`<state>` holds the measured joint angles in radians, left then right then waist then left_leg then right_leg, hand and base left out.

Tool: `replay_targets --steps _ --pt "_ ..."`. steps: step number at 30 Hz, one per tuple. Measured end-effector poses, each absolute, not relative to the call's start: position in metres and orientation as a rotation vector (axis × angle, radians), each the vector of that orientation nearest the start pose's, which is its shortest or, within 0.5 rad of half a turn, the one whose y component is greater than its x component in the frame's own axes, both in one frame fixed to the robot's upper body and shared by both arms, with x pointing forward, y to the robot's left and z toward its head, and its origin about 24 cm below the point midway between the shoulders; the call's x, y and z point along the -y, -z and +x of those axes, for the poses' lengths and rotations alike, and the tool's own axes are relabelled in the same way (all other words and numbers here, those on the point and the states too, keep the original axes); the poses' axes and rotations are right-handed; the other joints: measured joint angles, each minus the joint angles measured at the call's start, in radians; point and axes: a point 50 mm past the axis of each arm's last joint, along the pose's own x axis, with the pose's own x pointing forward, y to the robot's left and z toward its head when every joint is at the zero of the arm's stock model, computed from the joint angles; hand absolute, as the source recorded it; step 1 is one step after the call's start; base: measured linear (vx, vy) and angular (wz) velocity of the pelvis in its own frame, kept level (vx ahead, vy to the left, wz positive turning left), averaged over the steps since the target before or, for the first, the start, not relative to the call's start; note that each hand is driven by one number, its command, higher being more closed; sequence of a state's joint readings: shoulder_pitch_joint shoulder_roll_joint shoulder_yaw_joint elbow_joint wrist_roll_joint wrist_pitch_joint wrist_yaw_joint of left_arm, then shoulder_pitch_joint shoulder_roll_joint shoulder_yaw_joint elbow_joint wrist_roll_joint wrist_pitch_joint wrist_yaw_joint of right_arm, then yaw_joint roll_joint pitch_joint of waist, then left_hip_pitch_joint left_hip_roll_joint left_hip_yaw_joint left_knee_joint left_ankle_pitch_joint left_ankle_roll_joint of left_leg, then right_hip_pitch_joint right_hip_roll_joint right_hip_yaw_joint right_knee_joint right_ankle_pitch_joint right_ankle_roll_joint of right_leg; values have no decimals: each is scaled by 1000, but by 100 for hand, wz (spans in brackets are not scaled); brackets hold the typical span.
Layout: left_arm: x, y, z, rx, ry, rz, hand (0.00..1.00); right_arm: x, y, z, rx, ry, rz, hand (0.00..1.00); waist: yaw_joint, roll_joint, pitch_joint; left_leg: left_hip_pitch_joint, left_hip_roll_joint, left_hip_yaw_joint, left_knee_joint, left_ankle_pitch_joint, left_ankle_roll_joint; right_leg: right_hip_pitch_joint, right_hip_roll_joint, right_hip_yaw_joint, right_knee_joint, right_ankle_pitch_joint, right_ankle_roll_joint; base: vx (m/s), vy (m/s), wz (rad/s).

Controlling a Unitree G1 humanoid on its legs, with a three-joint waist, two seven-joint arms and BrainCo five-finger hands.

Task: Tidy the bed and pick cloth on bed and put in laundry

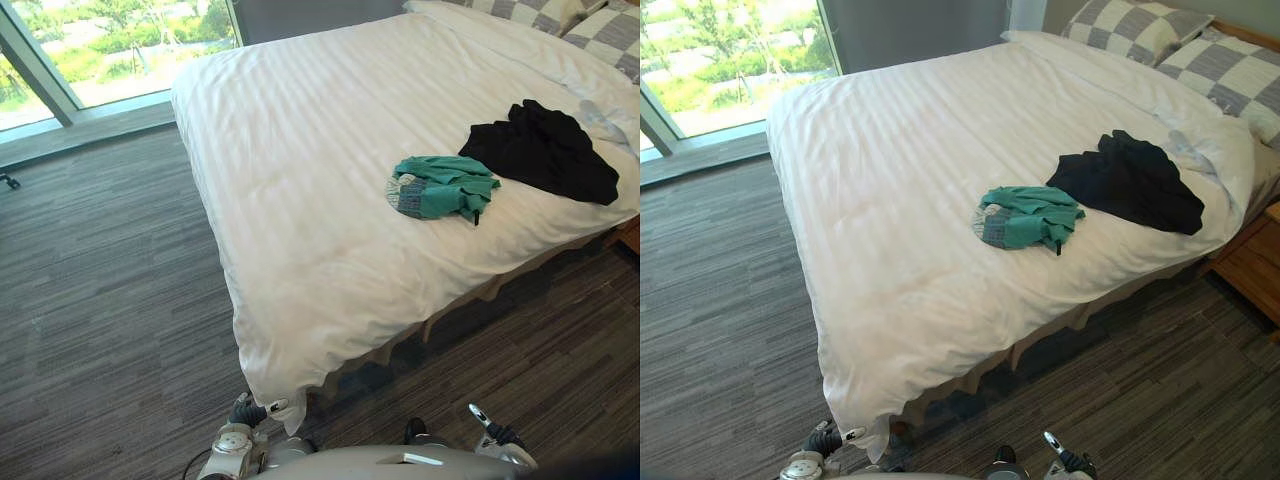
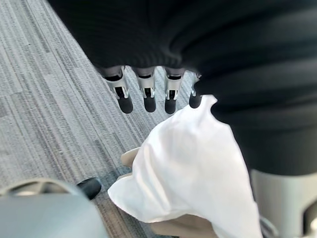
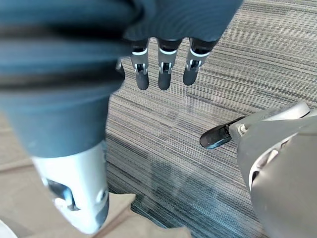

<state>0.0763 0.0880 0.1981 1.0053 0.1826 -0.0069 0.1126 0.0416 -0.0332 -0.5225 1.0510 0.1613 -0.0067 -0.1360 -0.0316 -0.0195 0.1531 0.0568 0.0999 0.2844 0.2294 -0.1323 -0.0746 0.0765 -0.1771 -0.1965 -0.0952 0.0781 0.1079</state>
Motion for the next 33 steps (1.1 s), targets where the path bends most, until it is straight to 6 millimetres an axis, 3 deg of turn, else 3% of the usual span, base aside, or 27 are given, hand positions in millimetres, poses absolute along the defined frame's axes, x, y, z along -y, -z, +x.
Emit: replay_targets --steps 4,5,6,7,9,13,15,17,18,19,20,21,23,26,28,30,33 --pt "-211 160 91 -1118 -260 166 0 238 154 95 -1039 637 190 0 23 41 3 -40 24 -179 185 -124 -70 -83 36 150 64 -6 -5 -126 78 -129" --pt "-208 161 85 -1134 -262 154 0 237 154 94 -1047 613 160 0 17 52 3 -35 37 -193 195 -175 -70 -95 61 180 71 -10 1 -128 127 -88" --pt "-204 162 85 -1136 -261 136 0 236 156 86 -1075 592 129 0 -1 74 -11 -27 57 -193 161 -262 -13 -116 90 191 69 -14 5 -129 148 -85" --pt "-208 161 85 -1135 -268 143 0 232 158 82 -1098 582 133 0 7 73 -9 -25 60 -176 160 -268 -21 -123 91 206 84 0 5 -89 113 -60" --pt "-219 160 81 -1143 -290 166 0 217 165 61 -1176 556 153 0 -12 18 -30 4 37 -152 103 -249 -26 -153 88 211 180 -40 -5 29 44 -58" --pt "-218 158 91 -1120 -236 225 0 212 167 52 -1202 528 125 0 -20 -1 -38 45 -10 -116 -21 -175 -11 -217 77 263 213 -32 9 64 25 -39" --pt "-216 157 99 -1101 -222 231 0 212 166 55 -1195 525 125 0 -28 7 -7 70 -31 -83 -57 -151 10 -232 73 295 210 -13 27 78 38 -43" --pt "-214 158 97 -1111 -218 228 0 215 166 56 -1190 527 118 0 -27 18 7 77 -31 -62 -58 -150 18 -237 79 272 196 55 18 27 53 -51" --pt "-214 159 97 -1117 -216 227 0 215 166 56 -1190 527 117 0 -27 24 11 83 -29 -60 -59 -149 23 -237 84 255 193 78 1 -17 59 -66" --pt "-214 159 98 -1124 -223 218 0 214 165 58 -1184 522 113 0 -29 22 17 91 -23 -28 -75 -136 47 -239 102 232 147 168 -48 -60 74 -67" --pt "-210 160 97 -1124 -221 204 0 217 164 60 -1173 525 106 0 -24 39 19 93 -3 1 -92 -128 59 -233 109 214 114 194 -65 -69 64 -79" --pt "-212 160 96 -1126 -238 196 0 219 163 67 -1159 530 109 0 -15 38 29 101 4 37 -109 -125 61 -242 106 139 179 128 -92 -85 36 -74" --pt "-215 161 90 -1140 -260 185 0 217 164 64 -1170 530 114 0 -16 35 29 117 27 100 -109 -123 59 -246 101 -18 417 -101 -105 -35 23 -78" --pt "-217 163 76 -1173 -283 169 0 217 165 60 -1178 538 108 0 -15 32 26 134 38 178 -107 -120 55 -176 80 -107 492 -199 -93 42 -5 -81" --pt "-220 163 73 -1188 -306 157 0 217 164 62 -1172 536 107 0 -7 13 17 132 28 224 -102 -112 42 -170 80 -124 451 -207 -90 19 -86 -108" --pt "-218 165 68 -1209 -320 133 0 220 164 63 -1164 538 100 0 -10 33 14 132 27 253 -104 -97 45 -166 109 -120 391 -181 -113 -18 -118 -94" --pt "-220 165 62 -1229 -346 118 0 218 164 64 -1165 532 103 0 -7 18 5 126 28 292 -104 -56 44 -122 158 -89 197 -94 -121 -52 -117 -79"
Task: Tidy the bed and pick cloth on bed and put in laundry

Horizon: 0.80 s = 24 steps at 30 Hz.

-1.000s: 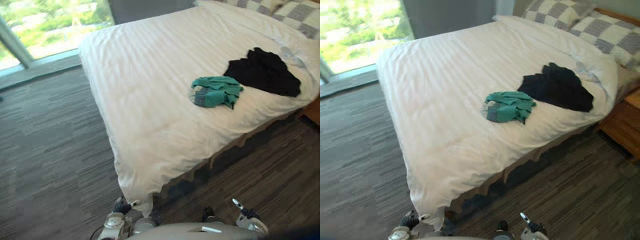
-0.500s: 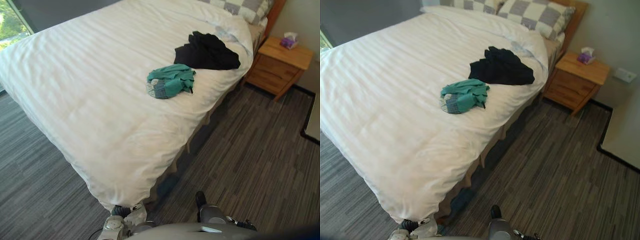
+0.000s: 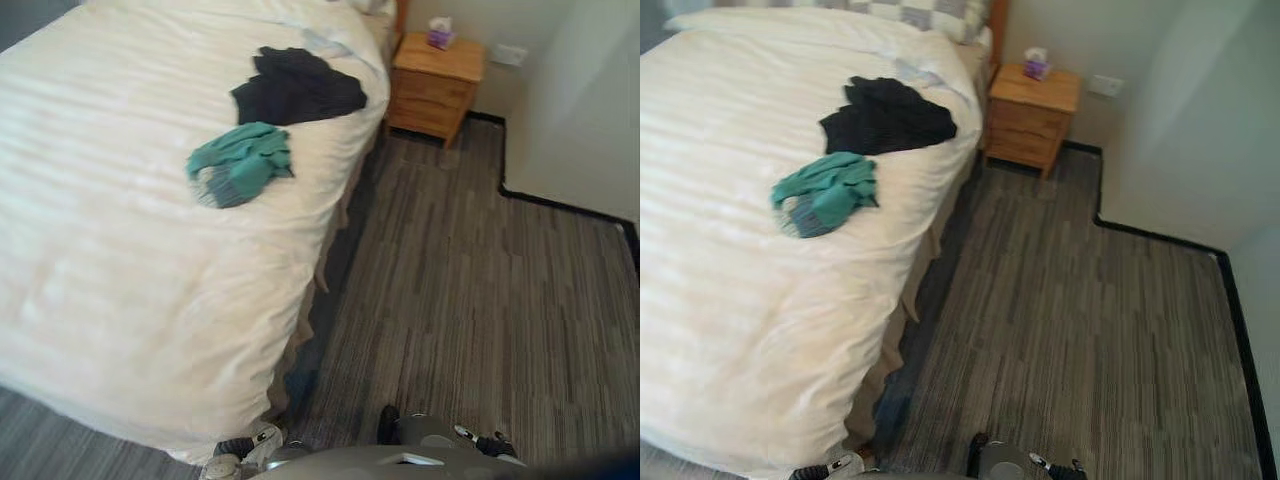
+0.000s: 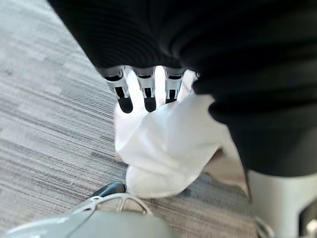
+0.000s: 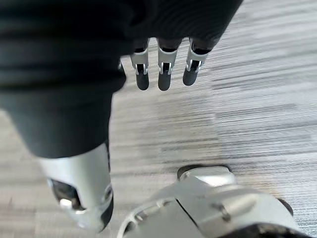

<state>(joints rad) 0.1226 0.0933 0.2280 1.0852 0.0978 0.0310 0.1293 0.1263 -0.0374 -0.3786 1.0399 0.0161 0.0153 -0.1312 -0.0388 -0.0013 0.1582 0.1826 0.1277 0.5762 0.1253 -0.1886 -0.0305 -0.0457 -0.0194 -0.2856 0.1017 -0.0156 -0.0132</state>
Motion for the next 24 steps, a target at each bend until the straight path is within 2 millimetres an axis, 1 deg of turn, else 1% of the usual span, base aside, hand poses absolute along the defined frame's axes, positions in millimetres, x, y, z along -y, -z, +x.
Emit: replay_targets --steps 1,2,3,4,6,8,9,12,13,14,15,17,18,19,20,21,22,23,24 --pt "-223 165 61 -1229 -358 116 0 216 164 64 -1167 529 107 0 1 -11 -8 -7 -5 3 0 0 0 8 5 12 -48 9 1 -98 -144 -78" --pt "-226 165 58 -1236 -367 121 0 213 165 66 -1163 521 114 0 4 -24 -15 -15 -6 20 0 -1 -3 34 20 34 -150 52 -5 -119 -113 -70" --pt "-229 164 56 -1238 -372 125 0 211 164 70 -1156 515 120 0 6 -36 -15 -21 -5 36 3 0 -6 41 25 59 -208 84 -8 -124 -75 -67" --pt "-228 164 56 -1238 -373 125 0 210 164 71 -1151 512 122 0 7 -37 -16 -20 -5 48 2 0 -7 36 26 68 -209 81 -5 -121 -19 -36" --pt "-227 165 55 -1241 -371 121 0 209 165 69 -1158 514 125 0 4 -36 -16 -6 -3 49 -5 -2 -10 38 28 66 -209 77 -11 -154 3 -6" --pt "-226 165 56 -1238 -368 117 0 211 165 68 -1161 519 128 0 4 -29 -20 10 5 51 -26 -14 -30 42 38 49 -209 77 -11 -169 20 -5" --pt "-226 165 57 -1235 -369 118 0 210 165 70 -1156 515 131 0 6 -28 -22 16 11 59 -39 -26 -40 40 47 48 -209 77 -11 -135 20 -28" --pt "-225 166 51 -1250 -374 114 0 209 165 69 -1158 514 134 0 34 -27 -23 37 25 129 -31 -36 -53 41 55 48 -209 77 -12 -85 0 -54" --pt "-225 166 49 -1254 -376 111 0 209 165 69 -1157 514 134 0 33 -23 -21 47 31 153 -25 -40 -60 47 59 48 -209 81 -12 -63 -9 -60" --pt "-225 166 49 -1256 -379 106 0 209 165 69 -1157 515 134 0 31 -20 -21 52 37 162 -16 -45 -65 49 61 49 -209 83 -11 -39 -12 -55" --pt "-225 166 48 -1258 -386 99 0 211 164 69 -1156 516 129 0 28 -10 -21 63 48 181 7 -54 -75 54 69 53 -209 85 -11 -2 -9 -50" --pt "-227 166 48 -1254 -407 84 0 210 165 69 -1156 510 126 0 28 -9 -20 45 62 167 92 -57 -78 53 70 74 -209 89 -18 20 -10 -40" --pt "-226 166 48 -1253 -411 70 0 210 165 68 -1160 505 120 0 27 -10 -20 19 70 119 155 -55 -76 52 67 93 -208 97 -28 20 -15 -30" --pt "-223 167 49 -1251 -415 51 0 211 165 69 -1160 495 110 0 26 -25 -22 -26 72 27 236 -55 -60 57 60 123 -206 103 -37 67 -1 -57" --pt "-222 167 50 -1245 -416 31 0 213 164 70 -1163 474 83 0 36 -18 -18 -68 29 -156 263 -73 -42 49 52 165 -203 107 -36 54 63 -88" --pt "-216 168 49 -1249 -405 14 0 216 164 73 -1162 457 57 0 48 -6 -7 -83 -18 -306 231 -91 -41 41 49 207 -207 112 -29 44 67 -94" --pt "-212 169 48 -1254 -402 1 0 218 163 74 -1161 454 44 0 49 5 -8 -88 -34 -355 212 -96 -39 37 50 222 -207 115 -26 -12 91 -86" --pt "-208 170 46 -1260 -397 -11 0 221 162 73 -1162 449 20 0 45 20 -8 -92 -43 -393 157 -94 -39 34 51 238 -208 120 -18 -7 39 -44" --pt "-210 171 47 -1274 -348 8 0 218 167 54 -1230 476 39 0 29 19 -21 -5 -37 -391 -18 -59 -34 73 54 216 -209 115 7 -7 39 -25"
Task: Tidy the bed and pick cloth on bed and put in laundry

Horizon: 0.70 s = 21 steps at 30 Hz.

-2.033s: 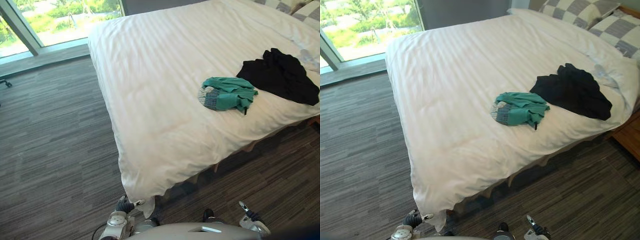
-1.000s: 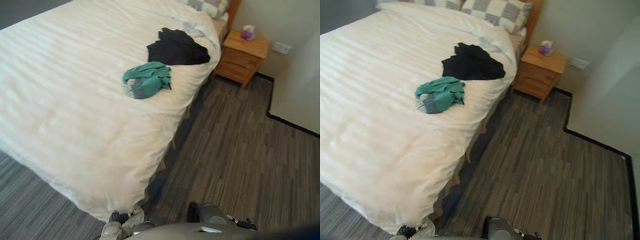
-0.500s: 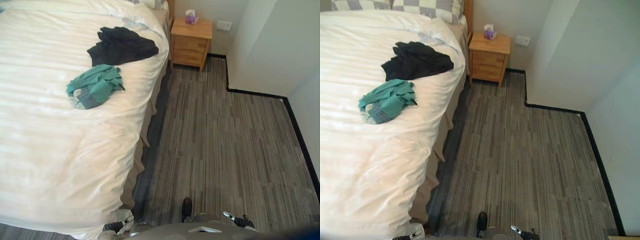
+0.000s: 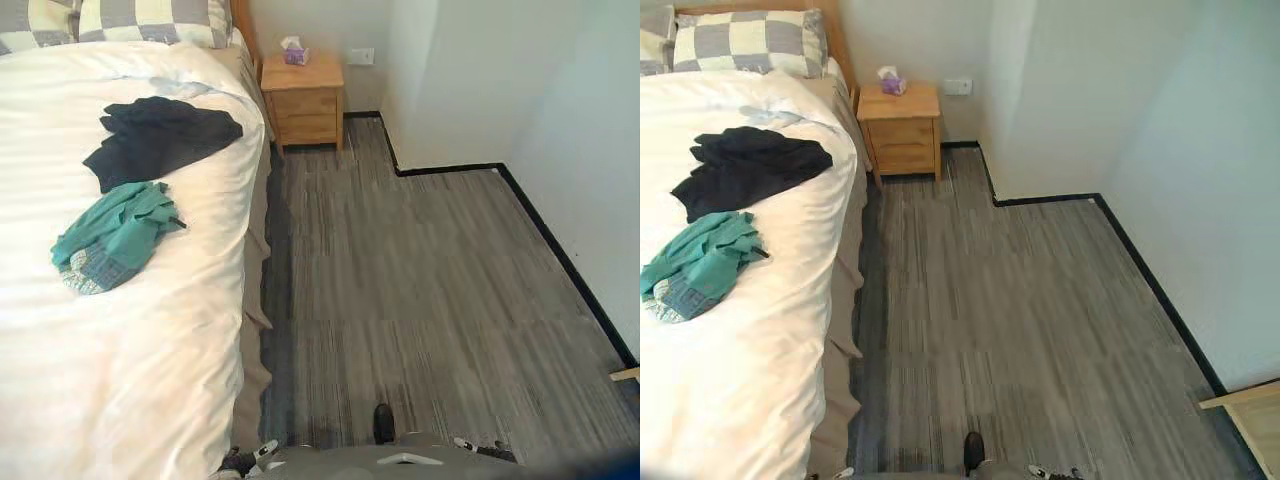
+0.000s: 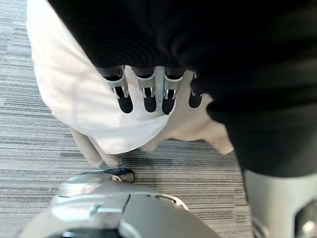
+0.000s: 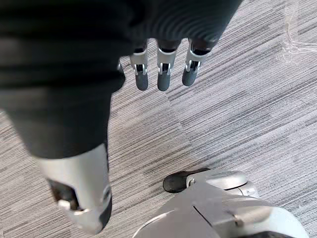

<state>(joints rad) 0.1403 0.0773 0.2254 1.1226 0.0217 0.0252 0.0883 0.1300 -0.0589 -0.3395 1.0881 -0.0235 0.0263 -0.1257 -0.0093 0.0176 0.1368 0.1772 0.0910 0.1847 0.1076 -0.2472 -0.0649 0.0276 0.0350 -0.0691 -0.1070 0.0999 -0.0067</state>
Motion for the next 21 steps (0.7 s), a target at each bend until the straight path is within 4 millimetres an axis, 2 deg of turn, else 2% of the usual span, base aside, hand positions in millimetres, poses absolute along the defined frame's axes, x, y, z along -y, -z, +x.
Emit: replay_targets --steps 8,9,12,13,15,16,17,18,19,20,21 --pt "-213 170 46 -1272 -355 14 0 218 167 54 -1229 477 41 0 0 -4 2 -1 -4 -3 -13 8 6 -4 -6 -15 0 -1 2 0 0 3" --pt "-213 170 46 -1268 -357 13 0 219 167 54 -1228 480 43 0 -1 -6 4 0 -5 -4 -21 13 8 -9 -9 -24 0 -10 14 -6 6 16" --pt "-214 169 50 -1246 -369 7 0 219 167 54 -1226 492 54 0 0 -11 6 -2 -3 -8 -38 18 9 -12 -13 -52 0 -27 0 23 15 15" --pt "-214 169 50 -1244 -376 -1 0 219 167 54 -1223 499 64 0 1 -8 8 -3 3 -7 -39 15 3 -11 -11 -65 1 -32 -5 62 -1 3" --pt "-212 169 48 -1242 -387 -12 0 220 167 55 -1217 506 83 0 1 4 16 -15 34 7 2 -19 -50 4 -5 -141 6 -55 -7 112 -17 -8" --pt "-214 168 47 -1234 -401 -20 0 219 167 55 -1218 497 80 0 4 1 17 -37 53 19 80 -41 -87 15 -5 -171 7 -65 -13 122 -19 -16" --pt "-219 167 46 -1226 -422 -19 0 215 167 59 -1213 479 80 0 4 -17 33 -90 67 33 227 -42 -88 23 -7 -174 1 -69 -18 87 -76 -24" --pt "-223 165 46 -1212 -462 -34 0 215 167 61 -1209 455 66 0 9 -27 41 -168 103 58 431 -20 -111 42 -5 -165 2 -77 -28 75 -94 -25" --pt "-221 165 47 -1210 -467 -40 0 216 166 61 -1205 452 61 0 13 -22 48 -202 125 68 528 5 -127 57 -2 -156 3 -84 -31 125 -121 -36" --pt "-221 164 51 -1185 -472 -48 0 217 166 63 -1200 450 58 0 22 -25 63 -258 154 84 685 65 -136 92 -3 -129 7 -98 -38 190 -64 -44" --pt "-218 164 52 -1170 -473 -57 0 218 165 66 -1193 447 55 0 35 -20 66 -295 145 80 721 26 -104 107 -10 -97 7 -110 -44 270 -30 -56"
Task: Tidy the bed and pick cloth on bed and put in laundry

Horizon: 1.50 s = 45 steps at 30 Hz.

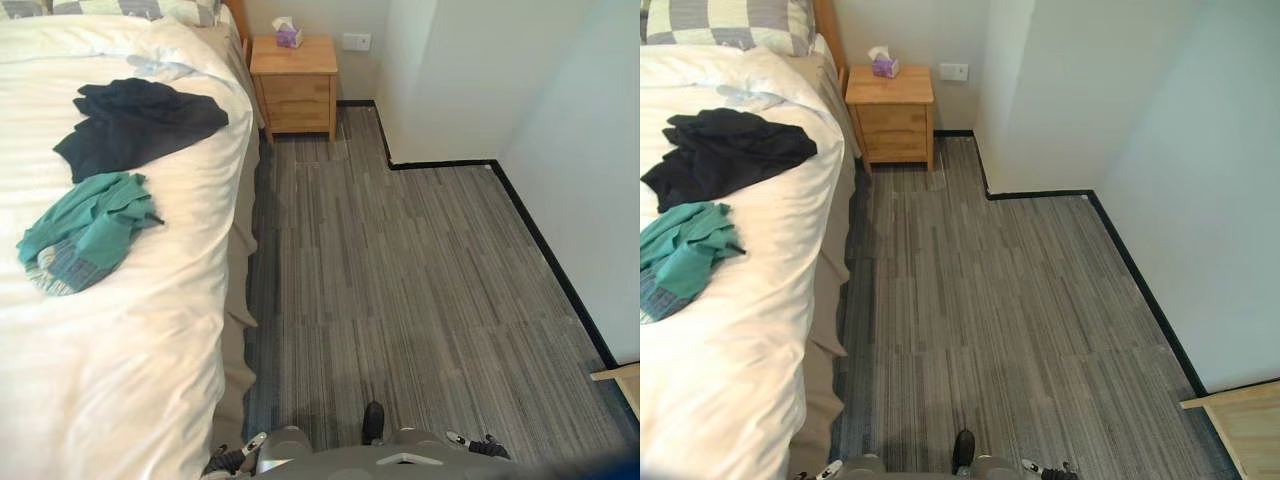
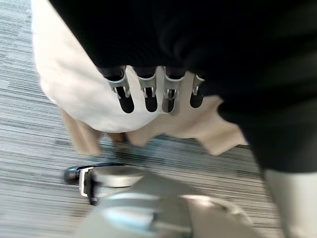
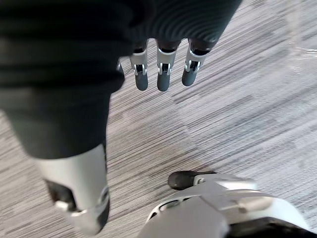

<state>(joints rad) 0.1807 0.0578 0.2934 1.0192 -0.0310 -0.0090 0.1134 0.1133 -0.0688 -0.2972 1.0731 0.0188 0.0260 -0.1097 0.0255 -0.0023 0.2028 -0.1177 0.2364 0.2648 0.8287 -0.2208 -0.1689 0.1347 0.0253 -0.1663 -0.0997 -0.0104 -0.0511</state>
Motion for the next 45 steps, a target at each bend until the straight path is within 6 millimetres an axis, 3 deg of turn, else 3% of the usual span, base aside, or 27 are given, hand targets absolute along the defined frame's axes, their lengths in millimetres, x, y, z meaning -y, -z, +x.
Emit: replay_targets --steps 2,5,7,9,10,11,13,16,18,19,21,22,23,24,26,27,29,30,31,32,34,37,39,40,42,43,45 --pt "-215 163 55 -1156 -464 -60 0 223 163 74 -1170 451 46 0 0 9 3 -43 -38 -10 -40 -39 30 9 -21 30 0 -5 -2 235 21 -56" --pt "-215 163 57 -1148 -459 -59 0 223 160 87 -1132 447 52 0 1 8 5 -80 -127 -9 -312 -38 42 15 -70 73 0 -24 28 227 73 -51" --pt "-215 163 60 -1142 -455 -57 0 223 159 86 -1128 452 53 0 4 12 5 -82 -170 -9 -623 89 69 38 -83 82 0 -63 65 367 134 -15" --pt "-215 162 62 -1136 -452 -57 0 222 160 85 -1133 453 54 0 24 8 5 -66 -173 5 -672 209 93 48 -89 97 0 -82 83 361 135 -22" --pt "-215 162 65 -1130 -447 -54 0 219 161 84 -1137 450 60 0 33 1 1 -45 -190 30 -686 242 156 51 -110 100 7 -100 108 420 162 -29" --pt "-220 160 74 -1109 -443 -42 0 213 160 91 -1121 434 73 0 36 -23 14 -39 -208 43 -676 214 184 43 -133 99 42 -120 126 406 153 -14" --pt "-223 158 77 -1098 -443 -34 0 207 161 92 -1121 422 91 0 38 -43 15 -6 -238 59 -671 184 213 44 -167 97 100 -136 151 419 144 -9" --pt "-220 159 76 -1105 -438 -39 0 210 161 92 -1116 437 106 0 40 -30 9 73 -253 74 -708 142 222 -15 -181 99 308 -172 198 342 150 -22" --pt "-220 159 75 -1108 -429 -36 0 212 160 92 -1105 449 116 0 35 -26 4 146 -264 74 -735 108 225 -131 -205 94 641 -165 243 285 138 2" --pt "-223 159 75 -1110 -416 -27 0 213 159 92 -1100 450 115 0 21 -31 3 184 -277 48 -741 85 236 -193 -232 84 816 -131 291 436 94 55" --pt "-224 158 76 -1112 -398 -5 0 213 160 89 -1109 456 118 0 -2 -33 2 243 -282 -5 -743 61 246 -245 -289 5 1012 -158 261 388 32 76" --pt "-223 158 76 -1111 -394 -6 0 214 160 88 -1111 459 116 0 -13 -27 5 287 -273 -48 -756 56 252 -272 -309 -57 1068 -199 215 322 -59 60" --pt "-222 159 77 -1111 -393 -9 0 216 159 89 -1107 460 112 0 -15 -22 8 308 -261 -66 -765 55 254 -285 -307 -80 1065 -221 195 458 -119 66" --pt "-220 159 78 -1109 -390 -15 0 218 158 92 -1098 461 106 0 -18 -12 13 335 -235 -86 -768 55 254 -318 -293 -123 1016 -249 149 401 -174 56" --pt "-219 159 80 -1105 -388 -20 0 219 157 93 -1088 464 104 0 -21 -4 18 353 -197 -104 -753 55 253 -363 -244 -133 835 -258 132 308 -197 61" --pt "-218 159 82 -1100 -387 -22 0 219 158 92 -1090 466 103 0 -27 -2 18 357 -173 -125 -747 52 244 -383 -208 -110 654 -233 139 319 -291 77" --pt "-218 158 84 -1091 -389 -22 0 218 158 92 -1093 464 106 0 -37 -4 17 362 -150 -150 -745 25 197 -404 -175 -35 355 -90 140 353 -346 83" --pt "-222 157 84 -1086 -399 -19 0 215 160 86 -1113 464 114 0 -38 -26 13 373 -150 -173 -751 -5 152 -402 -182 20 201 35 163 408 -426 81" --pt "-218 159 86 -1093 -399 -34 0 218 161 85 -1122 474 118 0 -42 0 22 395 -120 -196 -769 -26 120 -387 -158 3 223 113 120 390 -413 66" --pt "-213 160 88 -1097 -395 -50 0 222 160 85 -1120 485 116 0 -33 16 27 395 -105 -193 -772 -20 119 -397 -144 1 254 73 131 331 -367 50" --pt "-211 162 80 -1109 -427 -82 0 224 160 86 -1118 491 126 0 -36 24 34 422 -92 -192 -776 34 99 -401 -141 -1 367 -21 89 288 -301 31" --pt "-210 164 72 -1121 -468 -118 0 224 161 81 -1133 491 130 0 -36 43 22 441 -51 -221 -713 69 61 -362 -131 -46 453 -118 80 326 -273 34" --pt "-210 164 70 -1121 -492 -141 0 221 163 76 -1155 491 139 0 -35 37 18 371 -39 -254 -544 80 41 -317 -129 -71 443 -152 69 254 -227 41" --pt "-213 164 66 -1123 -522 -157 0 223 164 71 -1166 501 137 0 -36 35 17 288 -29 -278 -363 118 -8 -273 -125 -90 417 -157 67 307 -193 24" --pt "-211 165 59 -1137 -538 -177 0 223 165 65 -1181 490 121 0 -28 36 25 186 11 -259 -94 280 -24 -165 -98 -93 341 -166 39 301 -123 3" --pt "-210 166 56 -1145 -546 -189 0 223 165 65 -1181 487 115 0 -25 39 25 160 27 -239 -30 278 -21 -136 -92 -94 320 -168 32 278 -64 -11" --pt "-210 166 53 -1148 -556 -201 0 224 165 64 -1184 499 119 0 -18 40 26 36 39 -133 116 79 24 -45 -97 -92 258 -173 25 337 -66 -7"
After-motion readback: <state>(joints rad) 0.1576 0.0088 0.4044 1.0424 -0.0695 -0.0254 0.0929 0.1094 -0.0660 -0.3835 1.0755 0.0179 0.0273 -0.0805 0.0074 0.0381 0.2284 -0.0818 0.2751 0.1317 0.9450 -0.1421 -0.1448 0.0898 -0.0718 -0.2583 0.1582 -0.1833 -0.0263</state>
